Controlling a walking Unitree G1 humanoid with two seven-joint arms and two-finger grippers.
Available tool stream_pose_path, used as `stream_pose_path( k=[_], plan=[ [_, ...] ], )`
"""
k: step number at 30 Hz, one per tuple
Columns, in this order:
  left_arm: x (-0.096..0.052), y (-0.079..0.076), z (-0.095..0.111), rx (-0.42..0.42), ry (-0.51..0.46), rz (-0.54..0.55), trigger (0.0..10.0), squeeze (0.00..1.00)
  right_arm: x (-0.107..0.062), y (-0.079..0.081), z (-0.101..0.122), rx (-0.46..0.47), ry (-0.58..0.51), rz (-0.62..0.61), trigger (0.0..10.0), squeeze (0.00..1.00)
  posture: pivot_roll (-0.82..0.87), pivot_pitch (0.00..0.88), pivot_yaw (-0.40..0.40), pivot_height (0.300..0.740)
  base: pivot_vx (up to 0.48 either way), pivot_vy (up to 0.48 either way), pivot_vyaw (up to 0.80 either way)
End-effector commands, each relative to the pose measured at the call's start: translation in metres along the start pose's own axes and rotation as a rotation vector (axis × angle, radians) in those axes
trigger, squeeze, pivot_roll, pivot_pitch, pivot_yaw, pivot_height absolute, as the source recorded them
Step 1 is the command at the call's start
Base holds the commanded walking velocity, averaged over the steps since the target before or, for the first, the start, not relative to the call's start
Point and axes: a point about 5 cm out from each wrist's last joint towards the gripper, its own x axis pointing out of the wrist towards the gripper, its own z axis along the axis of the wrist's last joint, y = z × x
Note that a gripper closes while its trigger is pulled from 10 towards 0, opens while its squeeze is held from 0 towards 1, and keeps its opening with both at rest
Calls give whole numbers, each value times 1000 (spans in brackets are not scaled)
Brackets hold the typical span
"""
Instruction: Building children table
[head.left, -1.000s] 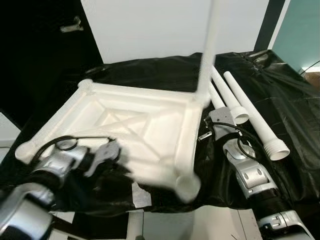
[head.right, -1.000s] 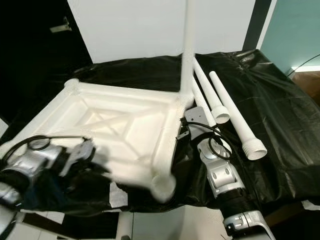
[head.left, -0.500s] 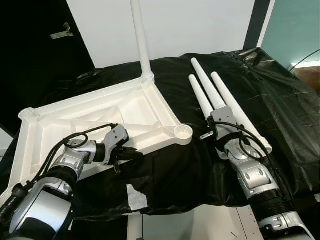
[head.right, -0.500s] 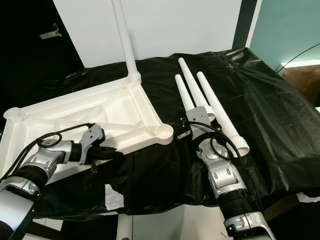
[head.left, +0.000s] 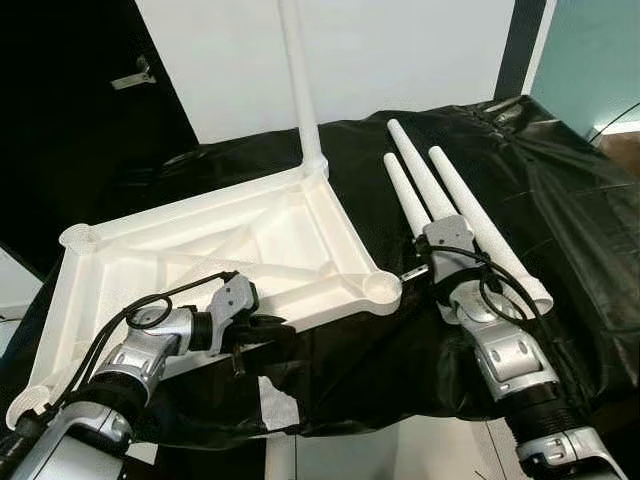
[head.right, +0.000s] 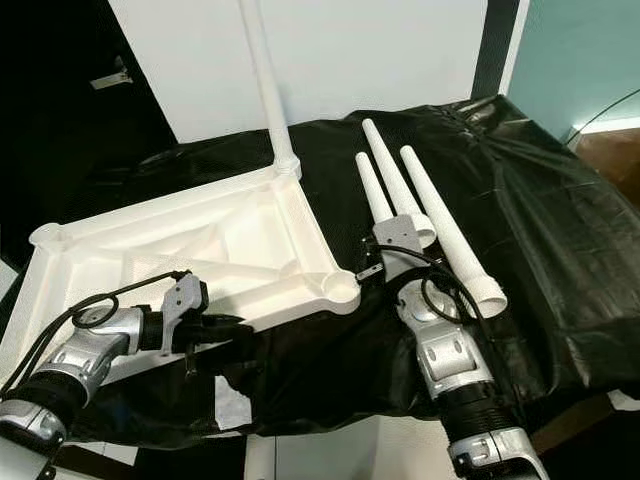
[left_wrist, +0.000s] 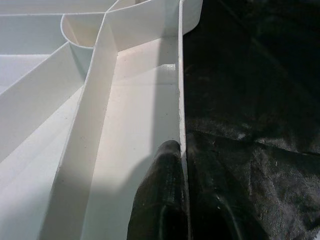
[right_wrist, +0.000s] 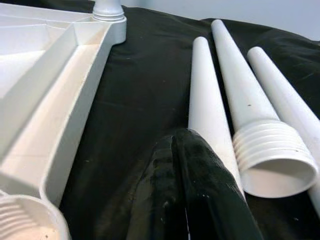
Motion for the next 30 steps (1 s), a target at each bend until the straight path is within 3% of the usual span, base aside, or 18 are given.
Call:
stream_pose_path(
  k=[1,6,8,12,13,15,16,18,19,24,29,30],
  plan=[
    [11,-31,1,-17,-108,-424,10000,24,-1,4,1,9,2,5,10000,0,-145,7,87,740,0,0,0],
    [23,-33,6,9,-157,-394,10000,16,-1,5,0,11,4,4,10000,0,-157,5,91,740,0,0,0],
    [27,-34,14,0,-214,-388,10000,800,-2,5,0,12,5,4,10000,0,-159,2,88,740,0,0,0],
    [27,-36,18,-11,-246,-398,10000,800,-2,6,0,13,5,5,10000,0,-159,2,87,740,0,0,0],
    [26,-40,16,-26,-226,-426,10000,1000,-2,6,1,12,4,6,10000,0,-160,0,85,740,0,0,0],
    [26,-43,13,-32,-212,-436,10000,1000,-1,5,1,10,2,6,10000,0,-160,0,84,740,0,0,0],
    [26,-42,14,-30,-223,-410,10000,141,-1,5,2,9,1,5,10000,0,-158,0,83,740,0,0,0],
    [26,-40,15,-27,-234,-387,10000,141,0,4,2,8,0,5,10000,0,-157,0,82,740,0,0,0],
    [26,-36,18,-19,-257,-349,10000,0,0,4,2,7,-1,5,10000,0,-155,0,80,740,0,0,0],
    [23,-25,28,-3,-308,-278,10000,0,0,5,2,6,-1,9,10000,0,-153,0,80,740,0,0,0],
    [13,-4,50,0,-430,-130,10000,0,0,7,4,9,-4,12,10000,0,-153,0,83,740,0,0,0],
    [10,5,59,3,-483,-49,10000,0,0,7,5,11,-7,11,10000,0,-149,0,83,740,0,0,0]
  ],
)
